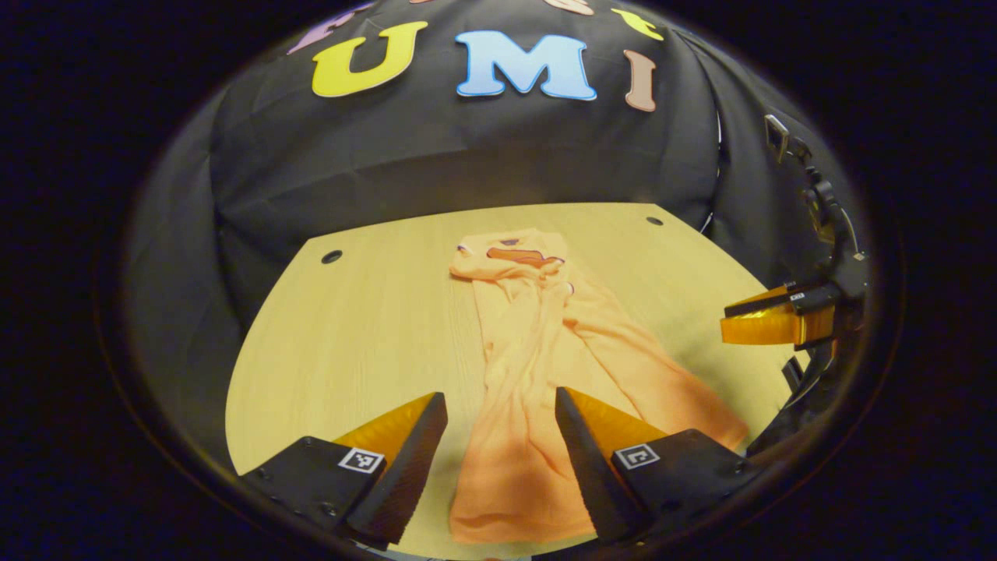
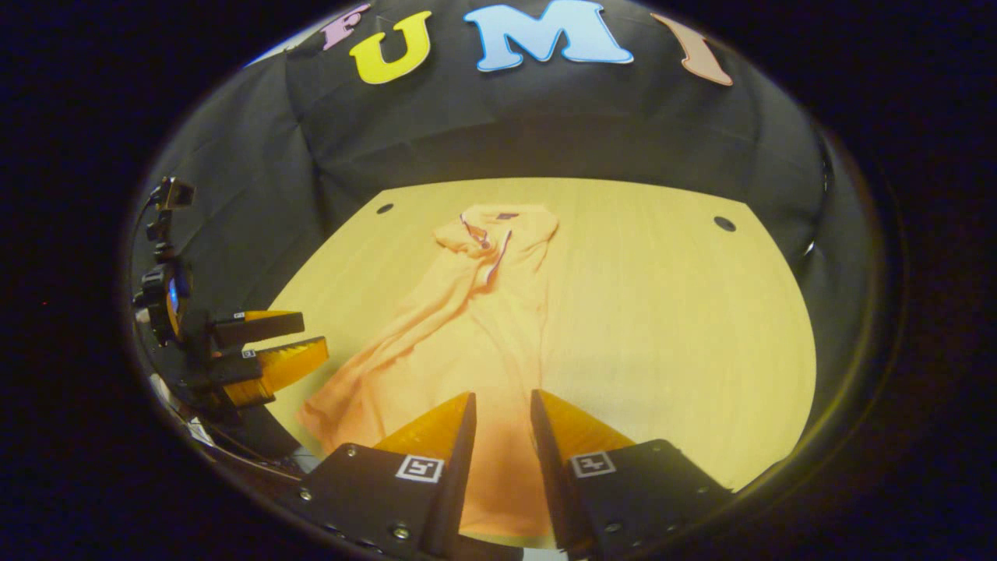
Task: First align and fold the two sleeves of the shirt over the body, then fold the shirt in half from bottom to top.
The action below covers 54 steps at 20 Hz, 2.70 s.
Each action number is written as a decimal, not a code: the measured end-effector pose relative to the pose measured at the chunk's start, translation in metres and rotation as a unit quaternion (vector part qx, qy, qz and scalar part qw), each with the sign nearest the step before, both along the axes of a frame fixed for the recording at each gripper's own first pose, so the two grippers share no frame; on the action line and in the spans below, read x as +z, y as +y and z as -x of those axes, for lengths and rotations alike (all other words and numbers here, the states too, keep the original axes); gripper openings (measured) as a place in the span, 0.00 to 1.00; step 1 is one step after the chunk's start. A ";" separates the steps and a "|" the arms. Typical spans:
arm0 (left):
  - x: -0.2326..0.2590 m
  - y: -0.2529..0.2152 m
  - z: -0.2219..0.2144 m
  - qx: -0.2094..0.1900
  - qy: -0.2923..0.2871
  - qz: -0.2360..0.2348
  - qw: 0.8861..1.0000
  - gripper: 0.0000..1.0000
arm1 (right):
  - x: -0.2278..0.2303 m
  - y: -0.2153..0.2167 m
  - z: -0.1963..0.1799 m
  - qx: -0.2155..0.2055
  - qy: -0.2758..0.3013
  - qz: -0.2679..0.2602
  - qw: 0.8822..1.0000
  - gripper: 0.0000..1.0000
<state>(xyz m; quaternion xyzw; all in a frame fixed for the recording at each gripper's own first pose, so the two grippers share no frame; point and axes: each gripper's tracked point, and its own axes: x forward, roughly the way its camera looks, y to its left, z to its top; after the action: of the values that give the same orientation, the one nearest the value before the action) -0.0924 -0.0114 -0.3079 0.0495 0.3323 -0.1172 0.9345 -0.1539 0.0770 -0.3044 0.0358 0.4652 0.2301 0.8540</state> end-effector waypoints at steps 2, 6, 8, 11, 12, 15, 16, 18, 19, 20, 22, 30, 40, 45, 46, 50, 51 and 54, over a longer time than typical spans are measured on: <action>-0.017 -0.006 0.017 -0.017 0.026 -0.002 1.000 0.96 | -0.012 0.000 0.014 0.007 0.028 0.004 1.000 0.47; -0.043 -0.007 0.042 -0.031 0.070 -0.014 0.997 0.95 | -0.032 -0.003 0.046 0.013 0.089 0.021 0.996 0.74; -0.051 -0.003 0.051 -0.025 0.088 -0.023 0.996 0.95 | -0.042 -0.006 0.059 0.015 0.120 0.034 0.992 0.77; -0.061 0.000 0.056 -0.011 0.113 -0.038 0.993 0.95 | -0.056 -0.011 0.077 0.026 0.150 0.058 0.987 0.88; -0.066 0.000 0.061 -0.009 0.127 -0.040 0.991 0.96 | -0.058 -0.014 0.083 0.032 0.159 0.065 0.985 0.88; -0.075 0.009 0.074 0.003 0.156 -0.056 0.986 0.96 | -0.064 -0.018 0.091 0.046 0.178 0.092 0.979 0.88; -0.076 0.014 0.081 0.006 0.166 -0.066 0.984 0.95 | -0.066 -0.019 0.093 0.047 0.183 0.097 0.977 0.88; -0.069 0.014 0.088 0.016 0.184 -0.069 0.980 0.96 | -0.073 -0.014 0.094 0.052 0.194 0.098 0.975 0.96; -0.071 0.016 0.090 0.017 0.190 -0.069 0.979 0.97 | -0.076 -0.012 0.094 0.054 0.199 0.102 0.973 0.97; -0.074 0.013 0.089 0.018 0.194 -0.065 0.979 0.96 | -0.077 -0.013 0.096 0.056 0.202 0.107 0.972 0.97; -0.076 0.011 0.090 0.024 0.212 -0.053 0.975 0.96 | -0.080 -0.011 0.093 0.057 0.201 0.121 0.970 0.97; -0.076 0.008 0.088 0.015 0.241 -0.061 0.968 0.96 | -0.085 -0.008 0.094 0.092 0.230 0.207 0.946 0.95; -0.074 -0.006 0.071 -0.004 0.254 -0.042 0.966 0.22 | -0.086 -0.002 0.087 0.077 0.241 0.206 0.945 0.20; -0.074 -0.009 0.061 -0.016 0.244 -0.040 0.969 0.06 | -0.083 -0.001 0.084 0.056 0.237 0.173 0.954 0.02; -0.073 -0.009 0.059 -0.017 0.242 -0.042 0.969 0.06 | -0.083 -0.001 0.084 0.046 0.241 0.165 0.955 0.02; -0.062 -0.003 0.050 -0.008 0.225 -0.046 0.973 0.06 | -0.074 0.001 0.082 0.012 0.250 0.133 0.959 0.02; -0.056 -0.002 0.048 -0.004 0.221 -0.041 0.974 0.07 | -0.069 0.001 0.078 0.006 0.247 0.126 0.961 0.02; -0.034 0.002 0.032 0.020 0.199 -0.019 0.980 0.06 | -0.051 0.006 0.055 -0.009 0.225 0.101 0.969 0.02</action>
<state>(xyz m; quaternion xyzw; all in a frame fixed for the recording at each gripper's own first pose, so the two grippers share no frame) -0.1244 -0.0089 -0.3415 0.0368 0.5145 -0.0995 0.8509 -0.2093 0.0835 -0.3553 0.0047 0.6662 0.1602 0.7284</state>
